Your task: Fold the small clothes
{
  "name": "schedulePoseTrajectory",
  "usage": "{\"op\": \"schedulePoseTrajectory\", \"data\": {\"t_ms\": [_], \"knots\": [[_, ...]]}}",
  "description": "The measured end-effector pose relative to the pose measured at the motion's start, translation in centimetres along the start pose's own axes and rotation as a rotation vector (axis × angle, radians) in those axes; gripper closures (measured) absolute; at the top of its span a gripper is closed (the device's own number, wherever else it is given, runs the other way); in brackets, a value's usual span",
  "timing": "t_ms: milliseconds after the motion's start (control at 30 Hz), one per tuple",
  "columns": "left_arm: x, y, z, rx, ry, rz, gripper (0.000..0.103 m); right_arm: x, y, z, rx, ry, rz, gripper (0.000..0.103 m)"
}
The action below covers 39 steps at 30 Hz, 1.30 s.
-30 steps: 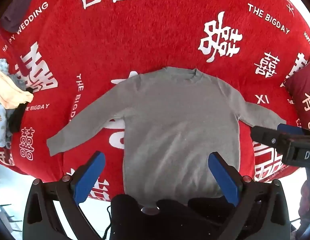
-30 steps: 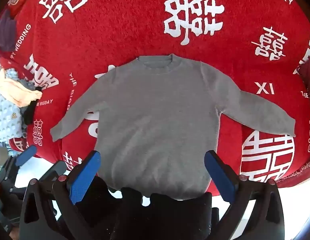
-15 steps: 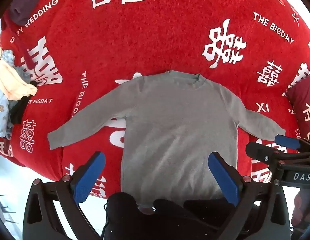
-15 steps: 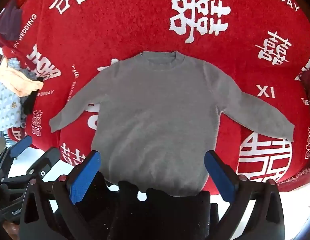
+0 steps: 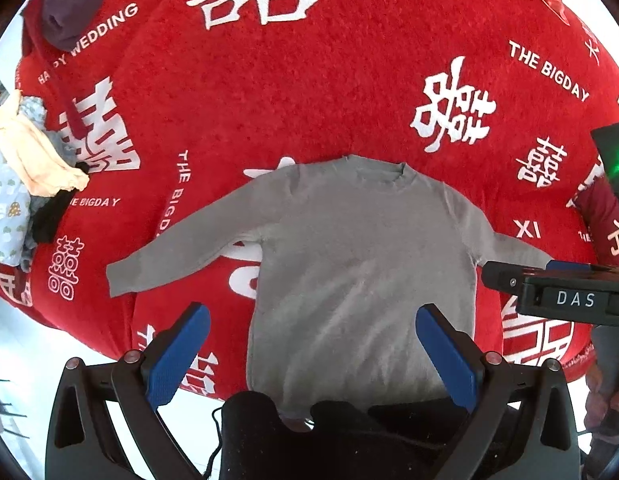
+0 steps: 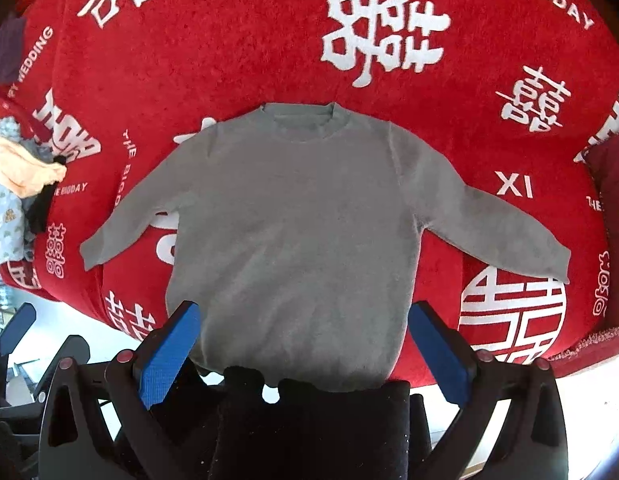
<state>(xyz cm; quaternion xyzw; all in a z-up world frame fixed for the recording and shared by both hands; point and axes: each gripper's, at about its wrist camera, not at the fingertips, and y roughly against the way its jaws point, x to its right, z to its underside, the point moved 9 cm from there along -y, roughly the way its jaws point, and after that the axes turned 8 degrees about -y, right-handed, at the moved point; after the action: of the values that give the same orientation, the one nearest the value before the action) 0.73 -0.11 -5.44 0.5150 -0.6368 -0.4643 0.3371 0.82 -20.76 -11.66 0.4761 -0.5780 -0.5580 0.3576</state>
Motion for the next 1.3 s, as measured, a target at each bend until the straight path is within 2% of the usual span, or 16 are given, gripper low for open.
{"op": "schedulePoseTrajectory", "data": {"t_ms": [400, 1300], "knots": [[-1.4, -0.6, 0.8, -0.019, 0.078, -0.028, 0.000, -2.3, -0.5, -0.4, 0.000, 0.119, 0.032, 0.000], [-1.3, -1.5, 0.3, -0.031, 0.089, -0.031, 0.000, -1.2, -1.1, -1.4, -0.015, 0.095, 0.040, 0.000]]}}
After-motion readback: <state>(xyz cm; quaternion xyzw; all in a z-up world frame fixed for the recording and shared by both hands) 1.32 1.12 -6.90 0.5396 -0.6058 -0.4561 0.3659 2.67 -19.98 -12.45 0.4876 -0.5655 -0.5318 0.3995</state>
